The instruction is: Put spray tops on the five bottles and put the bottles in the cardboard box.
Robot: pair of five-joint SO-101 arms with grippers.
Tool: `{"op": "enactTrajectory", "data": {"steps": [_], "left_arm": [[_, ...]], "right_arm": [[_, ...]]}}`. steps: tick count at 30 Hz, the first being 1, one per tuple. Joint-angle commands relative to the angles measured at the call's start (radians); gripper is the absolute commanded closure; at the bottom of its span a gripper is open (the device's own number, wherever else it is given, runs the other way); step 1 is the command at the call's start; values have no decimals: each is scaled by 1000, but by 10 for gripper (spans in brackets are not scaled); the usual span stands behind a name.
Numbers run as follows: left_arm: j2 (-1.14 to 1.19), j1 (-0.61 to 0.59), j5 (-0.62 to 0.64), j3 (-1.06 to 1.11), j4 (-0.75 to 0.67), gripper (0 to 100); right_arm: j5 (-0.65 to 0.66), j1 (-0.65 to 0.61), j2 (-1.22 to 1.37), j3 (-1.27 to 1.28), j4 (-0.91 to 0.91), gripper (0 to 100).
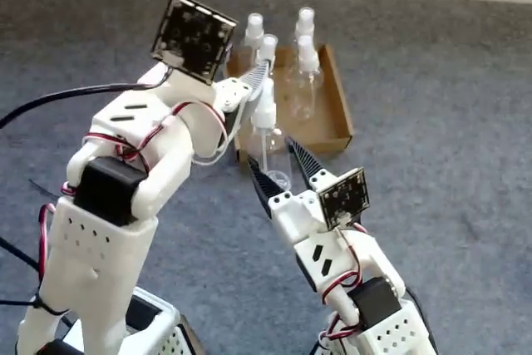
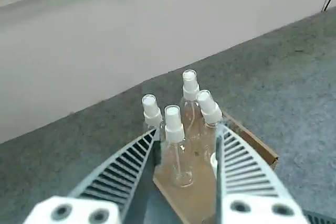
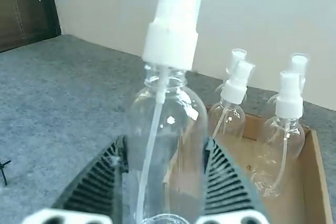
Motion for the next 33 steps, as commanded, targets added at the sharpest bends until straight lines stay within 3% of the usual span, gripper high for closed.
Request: {"op": "enactTrajectory", "data": {"steps": [1,6,16,33], "left_arm": [[1,44,-58,-12,9,843],[-51,79,-66,38,143,843],[-188,108,-66,237,144,843],[-177,107,-68,41,101,843]], "right_arm": [[0,16,-12,-10,-28,995],[0,16,-12,-10,-28,995],[-5,15,-12,-10,-28,995],[-5,15,-13,-13,108,995]]}}
